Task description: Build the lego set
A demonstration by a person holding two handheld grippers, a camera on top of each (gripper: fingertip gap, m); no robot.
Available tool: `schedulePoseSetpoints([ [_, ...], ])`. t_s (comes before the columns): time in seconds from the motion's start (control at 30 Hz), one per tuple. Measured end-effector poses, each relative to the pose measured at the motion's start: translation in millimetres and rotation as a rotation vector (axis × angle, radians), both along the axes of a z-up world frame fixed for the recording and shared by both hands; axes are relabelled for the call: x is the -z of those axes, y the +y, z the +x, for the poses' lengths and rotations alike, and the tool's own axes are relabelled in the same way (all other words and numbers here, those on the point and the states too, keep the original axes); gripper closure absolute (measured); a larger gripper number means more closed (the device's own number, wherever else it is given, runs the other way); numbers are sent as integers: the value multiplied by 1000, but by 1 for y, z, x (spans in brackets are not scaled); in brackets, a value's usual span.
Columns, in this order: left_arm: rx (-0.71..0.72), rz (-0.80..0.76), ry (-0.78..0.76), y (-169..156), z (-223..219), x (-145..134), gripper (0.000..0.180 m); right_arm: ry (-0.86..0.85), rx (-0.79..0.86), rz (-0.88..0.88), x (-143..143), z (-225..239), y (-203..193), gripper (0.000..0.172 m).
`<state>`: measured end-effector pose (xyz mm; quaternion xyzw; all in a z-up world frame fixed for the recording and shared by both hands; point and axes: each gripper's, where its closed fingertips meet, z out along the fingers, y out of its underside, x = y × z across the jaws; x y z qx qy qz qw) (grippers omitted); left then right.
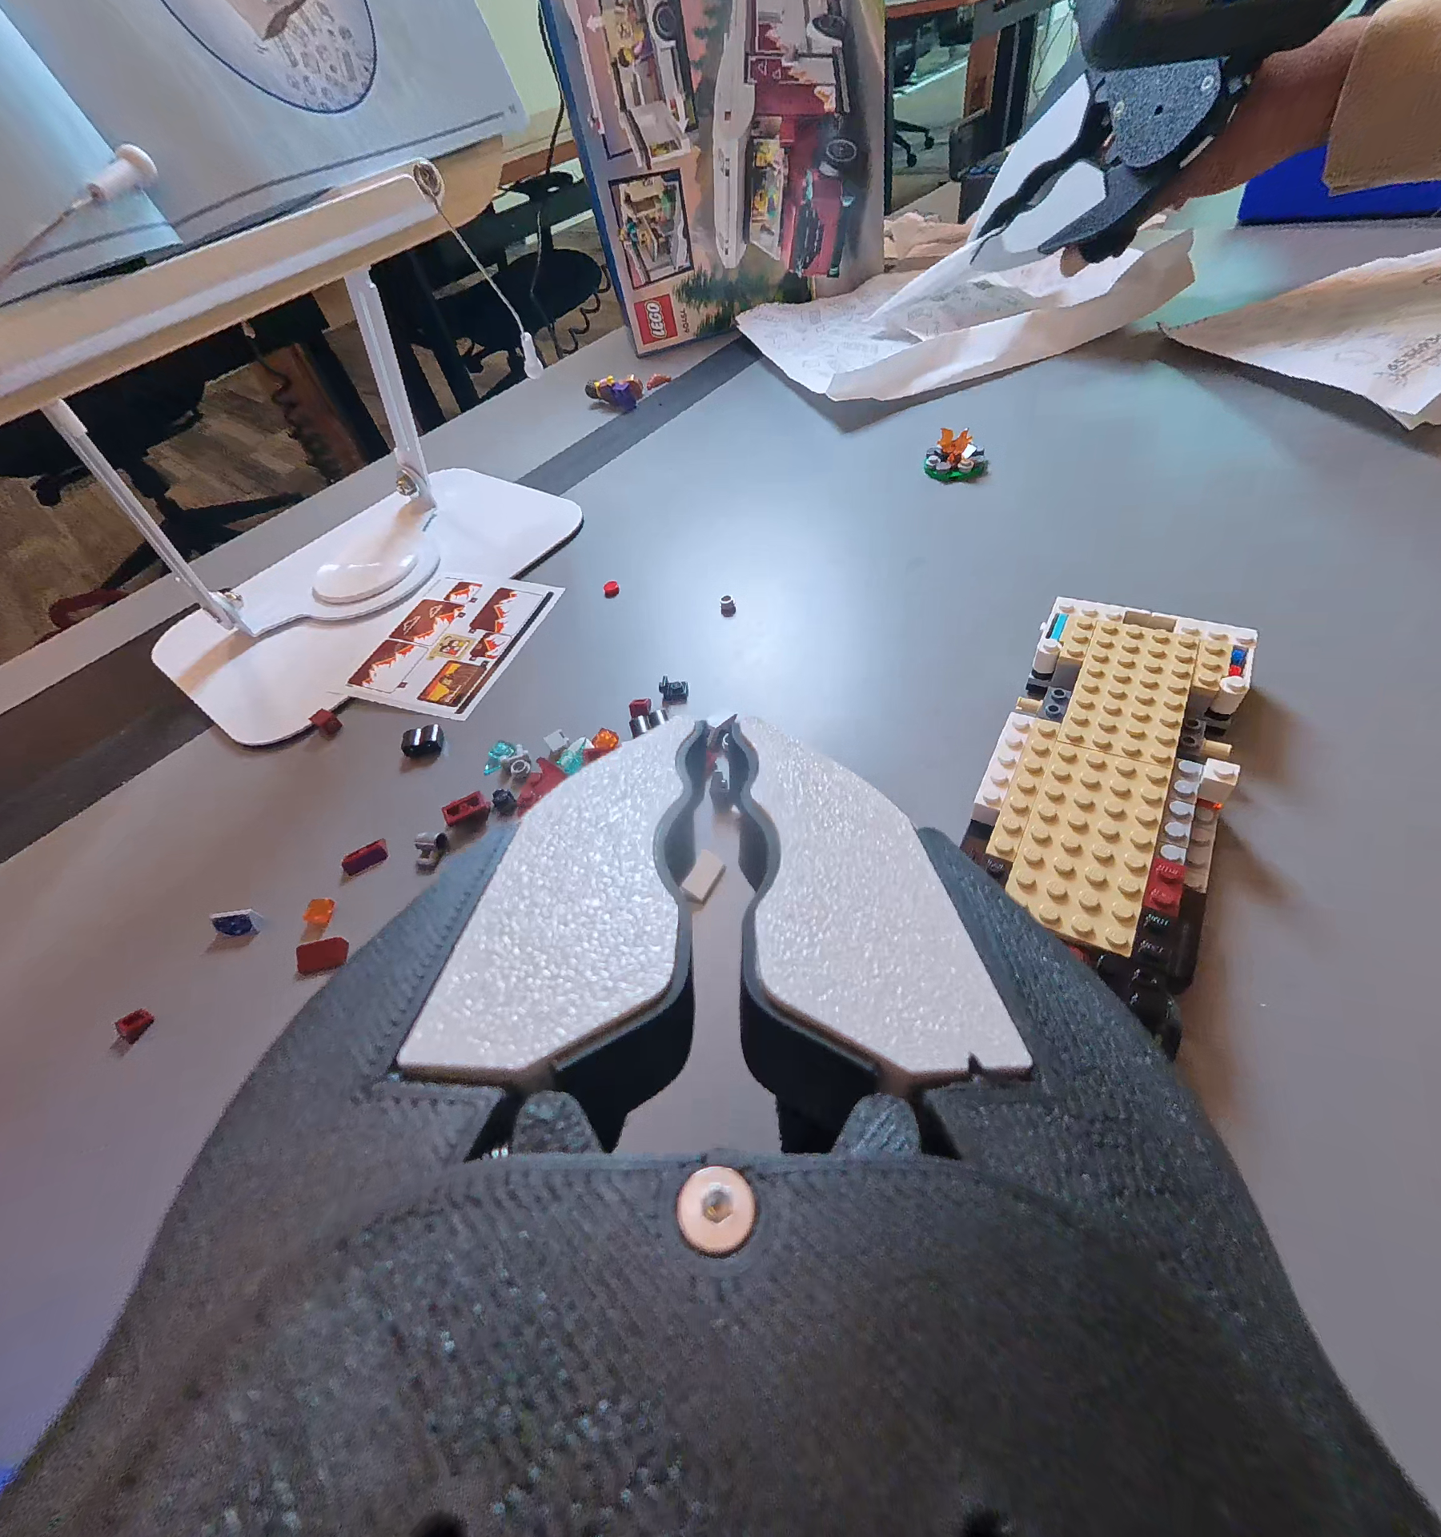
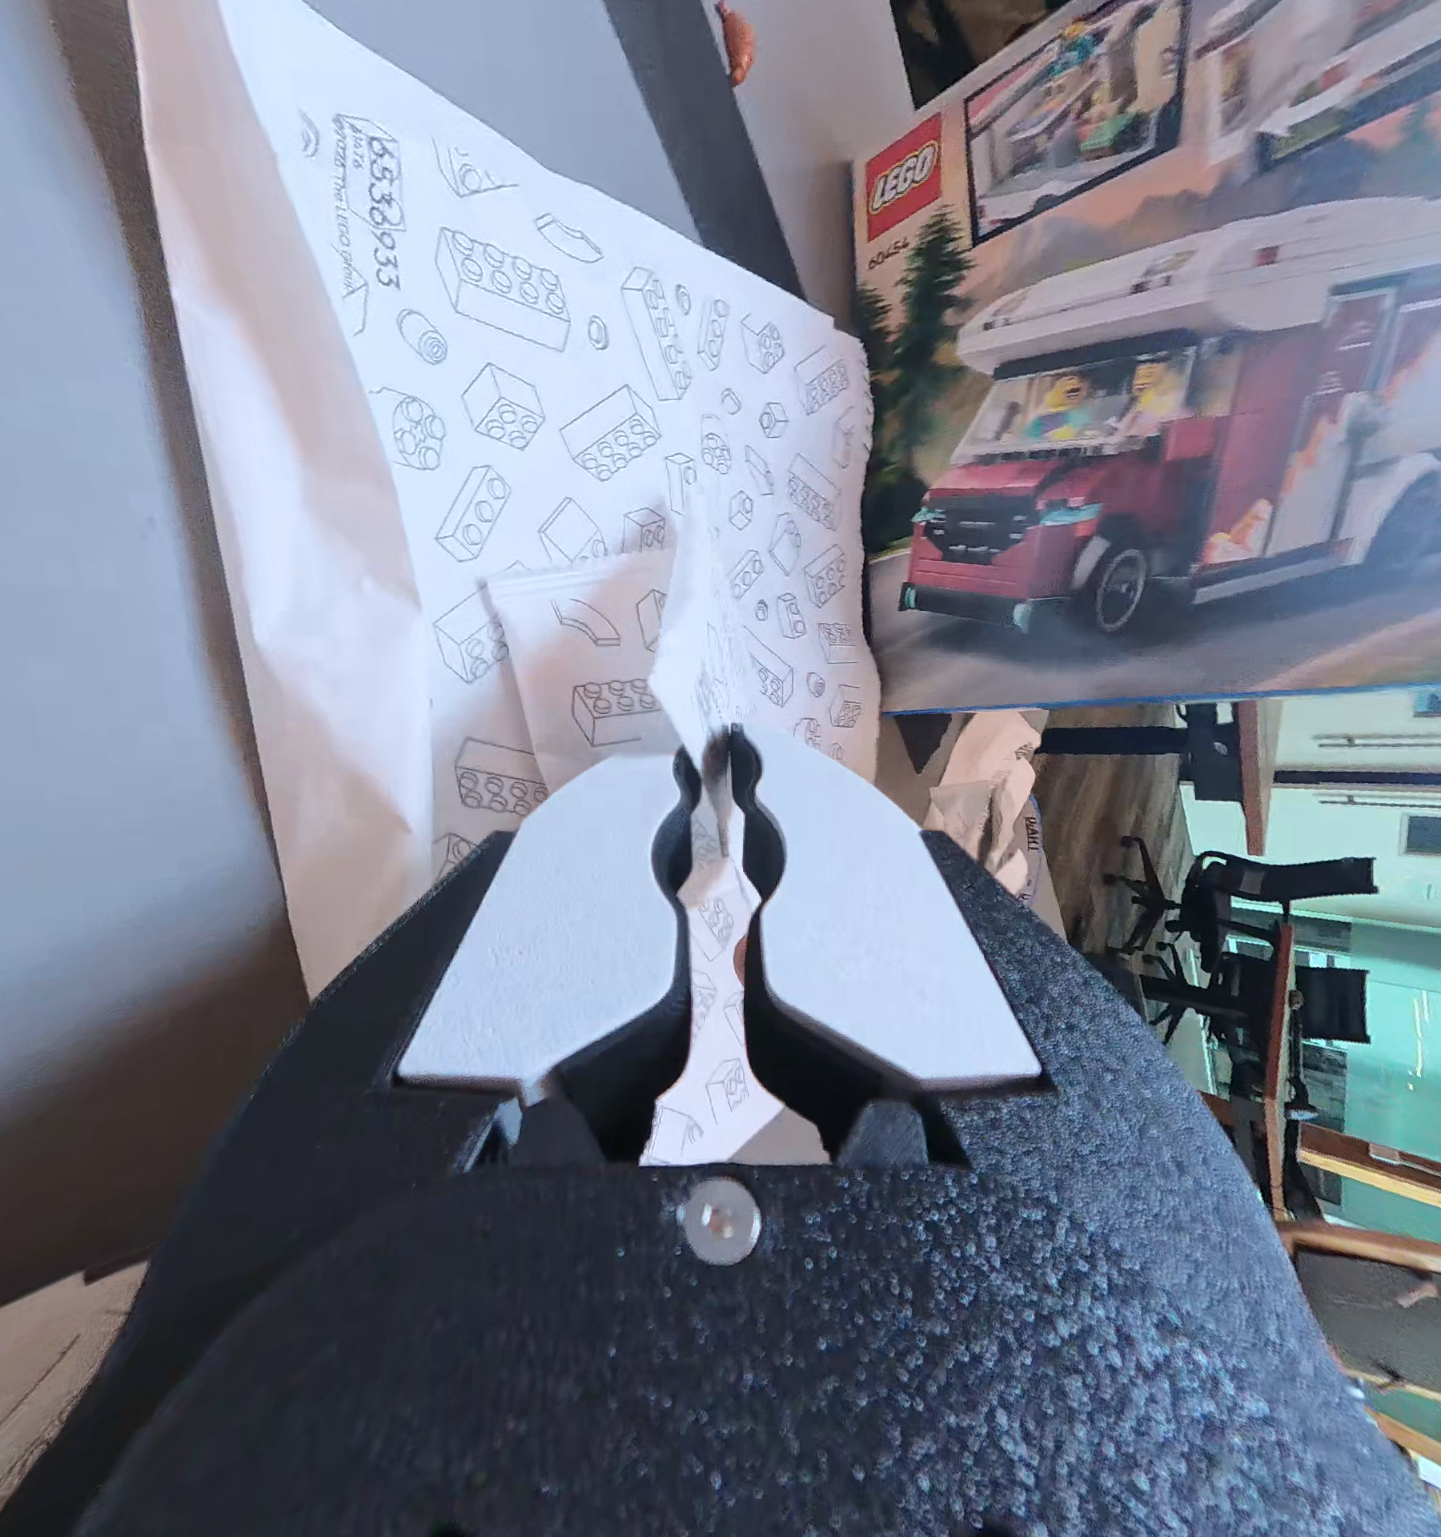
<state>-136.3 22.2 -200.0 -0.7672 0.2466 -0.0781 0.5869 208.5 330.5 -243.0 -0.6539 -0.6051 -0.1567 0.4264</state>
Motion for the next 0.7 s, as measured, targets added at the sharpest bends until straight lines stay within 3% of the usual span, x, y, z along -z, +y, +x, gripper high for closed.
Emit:
schedulePoseSetpoints([
  [0.17, 15, -20, 5, 0, 3, 6, 176, 36, -28, -18, -9, -8, -7, 166],
  [0.4, 21, -15, 16, -1, 4, 5, 176, -41, -30, -34, 5, -7, -10, 163],
  [0.7, 25, -18, 23, -2, 3, 5, 176, -50, -21, -43, 1, -3, -12, 164],
])
